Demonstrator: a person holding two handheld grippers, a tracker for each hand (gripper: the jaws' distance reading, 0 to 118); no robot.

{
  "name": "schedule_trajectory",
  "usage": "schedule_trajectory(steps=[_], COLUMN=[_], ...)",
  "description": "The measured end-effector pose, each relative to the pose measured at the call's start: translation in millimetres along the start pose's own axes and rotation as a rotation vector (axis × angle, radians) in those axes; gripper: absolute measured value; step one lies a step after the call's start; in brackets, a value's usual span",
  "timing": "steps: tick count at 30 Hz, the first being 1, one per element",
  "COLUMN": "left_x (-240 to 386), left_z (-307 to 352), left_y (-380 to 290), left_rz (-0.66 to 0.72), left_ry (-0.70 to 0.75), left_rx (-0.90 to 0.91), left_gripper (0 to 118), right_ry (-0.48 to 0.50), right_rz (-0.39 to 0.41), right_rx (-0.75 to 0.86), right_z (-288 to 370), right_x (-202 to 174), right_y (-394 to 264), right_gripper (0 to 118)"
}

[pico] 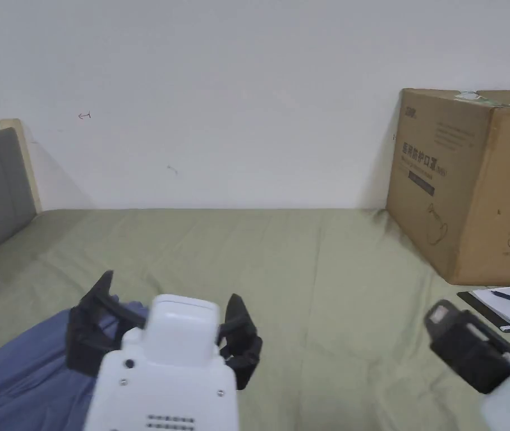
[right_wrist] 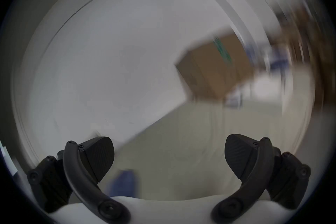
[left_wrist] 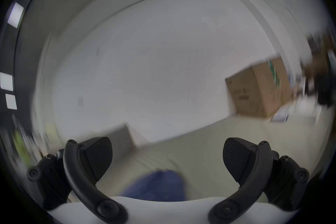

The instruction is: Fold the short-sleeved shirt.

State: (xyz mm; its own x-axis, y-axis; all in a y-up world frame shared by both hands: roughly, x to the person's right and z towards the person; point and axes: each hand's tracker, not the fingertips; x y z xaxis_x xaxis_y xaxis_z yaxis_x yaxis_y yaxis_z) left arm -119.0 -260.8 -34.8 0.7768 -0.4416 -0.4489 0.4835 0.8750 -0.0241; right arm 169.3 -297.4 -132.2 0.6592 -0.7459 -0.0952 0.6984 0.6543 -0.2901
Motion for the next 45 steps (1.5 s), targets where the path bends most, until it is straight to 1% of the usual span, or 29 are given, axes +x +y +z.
schedule_trajectory(steps=[1, 2, 3, 4, 5, 6, 7, 8, 9, 11, 12, 13, 14, 15, 17, 18, 19, 20, 21, 22, 23, 24, 25, 26, 28, 30, 32, 38, 45], left_x=[14.1, 28.2, 41.5, 52.3, 58.0, 60.2, 57.9, 56.4, 53.9, 41.4, 32.1, 21.5, 9.7, -3.9, -25.1, -36.5, -44.4, -52.1, -56.3, -58.5, -57.2, -57.3, -58.2, -59.2, -56.4, -54.6, -52.3, -49.3, -47.6], left_z=[-0.4, -1.5, -2.8, -3.5, -4.4, -4.9, -4.9, -5.3, -6.2, -10.3, -14.6, -20.2, -26.7, -35.3, -48.2, -52.9, -56.1, -57.0, -56.3, -54.2, -51.8, -52.0, -53.2, -54.9, -58.7, -62.9, -64.2, -65.0, -63.1], left_y=[1.5, 0.2, -5.8, -13.0, -23.5, -28.9, -32.5, -29.8, -25.9, -10.7, -4.4, 1.4, 5.3, 6.4, 5.6, 2.4, -5.3, -10.0, -13.9, -18.2, -19.4, -20.1, -19.9, -19.1, -14.9, -10.8, -8.4, -10.8, -13.3], left_rz=[-0.186, -0.394, -0.617, -0.803, -0.956, -1.055, -1.093, -1.056, -0.97, -0.735, -0.573, -0.434, -0.279, -0.127, 0.152, 0.301, 0.434, 0.526, 0.574, 0.61, 0.62, 0.583, 0.553, 0.529, 0.471, 0.427, 0.425, 0.461, 0.478], left_ry=[0.031, 0.061, 0.083, 0.123, 0.174, 0.191, 0.163, 0.126, 0.087, 0.018, -0.022, -0.068, -0.105, -0.127, -0.12, -0.128, -0.124, -0.115, -0.093, -0.052, -0.024, 0.001, 0.005, -0.01, -0.04, -0.018, -0.007, -0.016, -0.042], left_rx=[0.041, 0.082, 0.129, 0.18, 0.253, 0.304, 0.327, 0.298, 0.251, 0.133, 0.065, -0.004, -0.072, -0.108, -0.217, -0.246, -0.262, -0.261, -0.249, -0.231, -0.216, -0.207, -0.196, -0.18, -0.152, -0.143, -0.14, -0.161, -0.173], left_gripper=[118, 118, 118, 118, 118, 118, 118, 118, 118, 118, 118, 118, 118, 118, 118, 118, 118, 118, 118, 118, 118, 118, 118, 118, 118, 118, 118, 118, 118], right_ry=[0.005, 0.022, 0.002, -0.011, -0.016, -0.025, -0.022, -0.021, -0.022, -0.014, 0.007, 0.03, 0.052, 0.07, 0.087, 0.077, 0.051, 0.007, -0.041, -0.079, -0.095, -0.099, -0.086, -0.06, -0.046, -0.052, -0.053, -0.049, -0.072], right_rz=[-0.264, -0.497, -0.705, -0.83, -0.918, -0.955, -0.976, -0.964, -0.931, -0.809, -0.73, -0.623, -0.503, -0.353, -0.002, 0.2, 0.384, 0.545, 0.678, 0.771, 0.833, 0.874, 0.884, 0.869, 0.865, 0.893, 0.906, 0.846, 0.856], right_rx=[-0.082, -0.168, -0.232, -0.246, -0.243, -0.237, -0.229, -0.225, -0.223, -0.189, -0.163, -0.132, -0.102, -0.072, 0.002, 0.046, 0.091, 0.144, 0.204, 0.259, 0.311, 0.344, 0.353, 0.339, 0.312, 0.299, 0.286, 0.249, 0.241], right_z=[-8.3, -16.7, -22.7, -23.6, -22.1, -19.5, -18.7, -19.0, -20.2, -20.1, -20.6, -20.6, -21.2, -20.1, -15.9, -15.3, -12.5, -9.9, -7.8, -8.5, -7.7, -6.9, -6.1, -6.5, -9.4, -15.2, -19.7, -22.1, -24.4], right_x=[22.1, 45.2, 64.8, 77.0, 85.1, 89.7, 92.7, 93.0, 90.5, 75.0, 66.3, 54.6, 38.8, 21.7, -14.1, -33.1, -49.1, -61.8, -71.6, -75.9, -77.8, -79.7, -80.9, -78.1, -81.7, -82.1, -84.1, -83.1, -79.1], right_y=[1.0, -0.1, -8.6, -18.6, -27.1, -32.9, -34.9, -33.5, -28.7, -16.7, -7.3, 3.3, 13.3, 23.8, 36.8, 38.1, 35.0, 28.7, 20.7, 12.5, 4.7, -0.8, -4.1, -3.1, -4.0, -2.7, -1.7, 6.1, 4.2], right_gripper=[118, 118, 118, 118, 118, 118, 118, 118, 118, 118, 118, 118, 118, 118, 118, 118, 118, 118, 118, 118, 118, 118, 118, 118, 118, 118, 118, 118, 118])
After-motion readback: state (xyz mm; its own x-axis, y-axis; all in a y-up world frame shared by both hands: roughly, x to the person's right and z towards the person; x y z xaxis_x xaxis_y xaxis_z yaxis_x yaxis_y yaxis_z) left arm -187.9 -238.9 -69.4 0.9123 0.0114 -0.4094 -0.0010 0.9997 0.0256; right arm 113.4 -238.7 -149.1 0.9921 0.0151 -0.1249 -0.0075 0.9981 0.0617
